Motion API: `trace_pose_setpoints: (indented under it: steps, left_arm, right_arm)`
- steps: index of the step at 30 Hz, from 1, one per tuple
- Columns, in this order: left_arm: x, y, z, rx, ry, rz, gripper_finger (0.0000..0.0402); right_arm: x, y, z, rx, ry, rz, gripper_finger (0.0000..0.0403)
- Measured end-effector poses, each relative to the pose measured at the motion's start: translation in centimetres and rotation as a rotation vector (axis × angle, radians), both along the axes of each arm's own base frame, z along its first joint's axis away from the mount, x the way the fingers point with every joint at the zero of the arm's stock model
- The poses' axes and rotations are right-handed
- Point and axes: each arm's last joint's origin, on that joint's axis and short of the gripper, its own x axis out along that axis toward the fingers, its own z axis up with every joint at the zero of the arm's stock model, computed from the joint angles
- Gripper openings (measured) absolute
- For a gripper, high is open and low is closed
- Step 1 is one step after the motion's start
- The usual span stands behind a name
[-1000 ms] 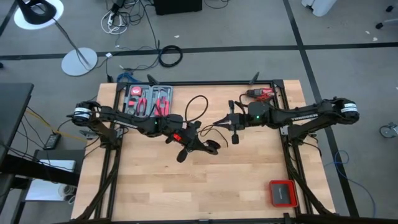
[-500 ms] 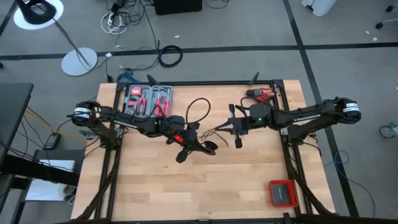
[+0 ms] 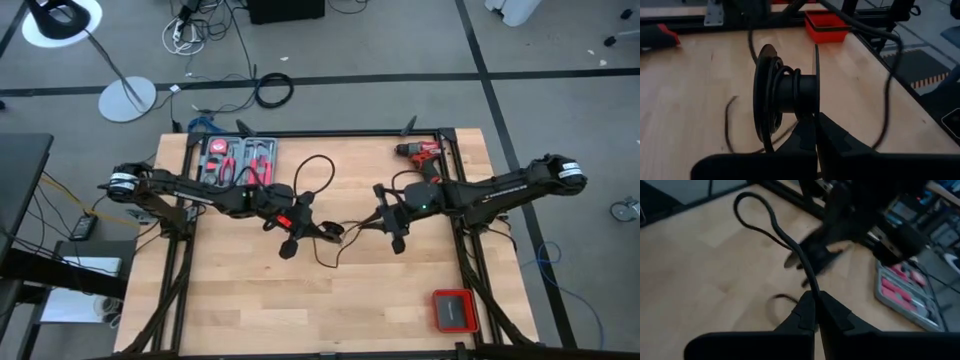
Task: Coil cords
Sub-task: Coil the black wire on the black spool
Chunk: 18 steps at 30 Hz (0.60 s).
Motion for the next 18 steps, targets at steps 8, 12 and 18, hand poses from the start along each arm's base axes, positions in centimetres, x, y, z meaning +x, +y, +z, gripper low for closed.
trace_pose_setpoints:
  steps: [8, 12, 18]
  left_arm:
    - [-0.9, 0.3, 1.3, -0.006, -0.011, -0.013, 0.0000]
    - [-1.4, 0.4, 2.5, -0.006, -0.049, -0.011, 0.0000]
    - [-2.5, 0.3, 3.2, -0.013, -0.022, -0.027, 0.0000]
  right_arm:
    - [-2.0, -0.5, 0.5, -0.044, 0.057, -0.067, 0.0004]
    - [-2.3, -0.7, 0.5, -0.050, 0.080, -0.094, 0.0004]
    - [-2.8, -1.1, 0.8, -0.091, 0.067, -0.197, 0.0004]
